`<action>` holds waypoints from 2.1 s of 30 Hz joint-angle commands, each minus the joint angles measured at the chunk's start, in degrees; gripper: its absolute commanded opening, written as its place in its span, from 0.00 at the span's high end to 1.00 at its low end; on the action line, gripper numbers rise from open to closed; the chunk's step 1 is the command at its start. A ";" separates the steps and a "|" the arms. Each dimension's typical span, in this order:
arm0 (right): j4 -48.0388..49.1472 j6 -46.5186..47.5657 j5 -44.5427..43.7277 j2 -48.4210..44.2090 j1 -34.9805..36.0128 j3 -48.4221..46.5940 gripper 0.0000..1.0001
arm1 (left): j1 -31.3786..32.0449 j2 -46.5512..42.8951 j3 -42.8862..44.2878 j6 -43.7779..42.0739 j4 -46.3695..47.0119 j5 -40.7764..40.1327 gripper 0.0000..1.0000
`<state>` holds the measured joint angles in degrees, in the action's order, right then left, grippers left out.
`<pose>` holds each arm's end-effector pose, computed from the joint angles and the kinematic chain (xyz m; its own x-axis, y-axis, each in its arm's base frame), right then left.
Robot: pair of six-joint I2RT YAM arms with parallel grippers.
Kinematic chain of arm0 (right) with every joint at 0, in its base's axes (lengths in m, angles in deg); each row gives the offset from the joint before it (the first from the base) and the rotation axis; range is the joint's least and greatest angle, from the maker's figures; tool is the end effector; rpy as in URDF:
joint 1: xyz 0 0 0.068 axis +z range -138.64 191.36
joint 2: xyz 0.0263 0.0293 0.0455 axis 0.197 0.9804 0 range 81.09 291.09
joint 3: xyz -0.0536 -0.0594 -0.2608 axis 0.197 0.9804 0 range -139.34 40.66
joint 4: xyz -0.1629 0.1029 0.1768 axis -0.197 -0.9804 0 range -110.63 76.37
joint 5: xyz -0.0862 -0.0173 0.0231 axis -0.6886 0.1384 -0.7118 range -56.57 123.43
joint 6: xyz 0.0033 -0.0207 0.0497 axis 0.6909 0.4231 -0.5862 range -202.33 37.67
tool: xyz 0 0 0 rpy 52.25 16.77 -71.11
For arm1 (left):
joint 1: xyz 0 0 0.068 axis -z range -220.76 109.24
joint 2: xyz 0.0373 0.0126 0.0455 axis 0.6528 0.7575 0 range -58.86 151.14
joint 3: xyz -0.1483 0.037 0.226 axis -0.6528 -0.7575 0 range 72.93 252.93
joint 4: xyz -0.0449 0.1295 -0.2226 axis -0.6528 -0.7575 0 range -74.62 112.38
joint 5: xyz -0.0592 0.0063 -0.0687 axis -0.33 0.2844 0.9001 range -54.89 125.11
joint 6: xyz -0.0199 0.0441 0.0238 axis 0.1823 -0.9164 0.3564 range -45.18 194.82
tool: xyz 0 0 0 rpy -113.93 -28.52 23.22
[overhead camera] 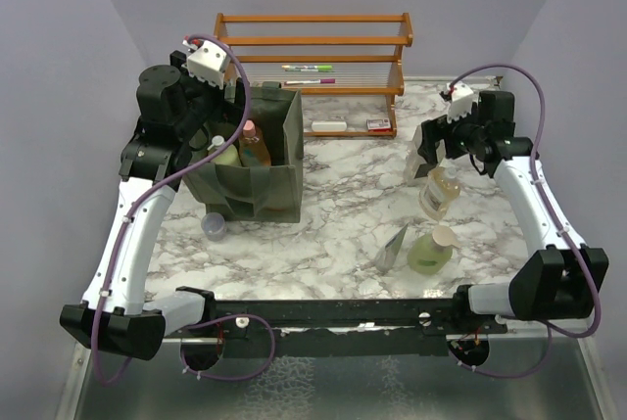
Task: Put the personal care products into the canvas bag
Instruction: Place the care product in the canvas bag, then move the care product at the center of the board.
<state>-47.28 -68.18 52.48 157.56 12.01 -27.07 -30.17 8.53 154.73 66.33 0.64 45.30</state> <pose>0.2889 0.0148 0.3197 -0.5921 -0.2379 -0.7699 -0.4089 0.9120 0.0328 0.2436 -0.0519 0.4623 -0.0718 0.1613 -0.9843 0.3679 0.9215 0.1241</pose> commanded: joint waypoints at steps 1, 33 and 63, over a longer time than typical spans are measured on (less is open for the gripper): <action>5.39 -1.85 -4.81 1.19 1.29 1.82 0.01 | -0.31 -1.65 0.03 -0.04 0.24 0.22 0.03; 6.70 4.98 5.62 4.99 10.01 4.27 0.49 | -0.35 -0.10 3.16 -2.25 -1.07 3.03 0.03; -7.61 23.82 19.43 3.91 32.31 4.27 0.06 | -0.23 -0.66 2.32 -6.08 -7.09 24.38 0.01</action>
<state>-51.46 -43.87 69.77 164.10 44.18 -22.81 -30.19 8.75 157.53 61.06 -5.94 63.44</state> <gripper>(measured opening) 0.835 0.990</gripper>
